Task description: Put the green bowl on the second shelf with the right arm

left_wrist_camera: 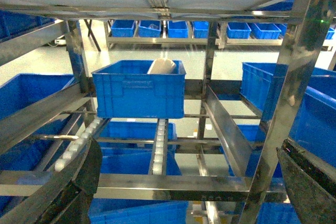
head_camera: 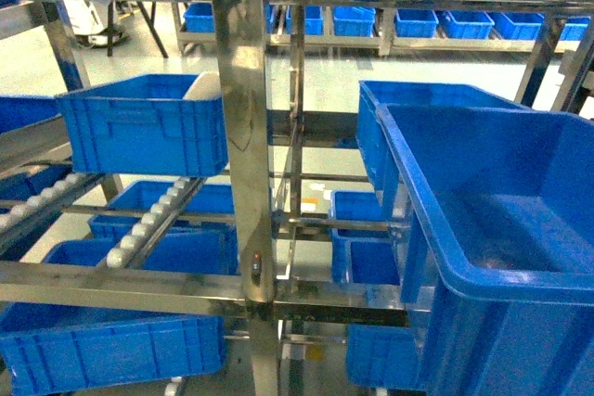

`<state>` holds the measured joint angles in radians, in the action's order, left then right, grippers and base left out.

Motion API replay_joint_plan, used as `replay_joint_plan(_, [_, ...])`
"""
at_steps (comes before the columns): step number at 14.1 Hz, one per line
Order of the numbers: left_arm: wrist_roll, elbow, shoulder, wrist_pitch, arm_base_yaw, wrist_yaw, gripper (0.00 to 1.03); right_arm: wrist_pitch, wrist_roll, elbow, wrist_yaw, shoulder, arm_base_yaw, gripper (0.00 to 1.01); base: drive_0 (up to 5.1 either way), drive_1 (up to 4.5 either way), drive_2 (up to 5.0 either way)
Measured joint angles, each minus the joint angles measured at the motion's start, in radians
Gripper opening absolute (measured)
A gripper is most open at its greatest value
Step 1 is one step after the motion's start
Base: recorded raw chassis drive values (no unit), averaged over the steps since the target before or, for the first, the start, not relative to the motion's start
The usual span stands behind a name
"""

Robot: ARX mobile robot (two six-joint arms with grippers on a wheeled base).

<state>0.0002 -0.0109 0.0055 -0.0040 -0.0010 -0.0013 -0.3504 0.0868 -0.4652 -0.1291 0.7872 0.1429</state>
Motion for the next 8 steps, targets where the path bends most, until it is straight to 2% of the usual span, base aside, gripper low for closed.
replay_joint_plan(4, [0.000, 0.000, 0.000, 0.000, 0.000, 0.000, 0.98, -0.069, -0.037, 0.026, -0.042, 0.171, 0.008, 0.02, 0.0, 0.00, 0.0])
replay_joint_plan(8, [0.000, 0.000, 0.000, 0.000, 0.000, 0.000, 0.98, -0.209, -0.097, 0.047, -0.060, 0.383, 0.014, 0.02, 0.0, 0.00, 0.0])
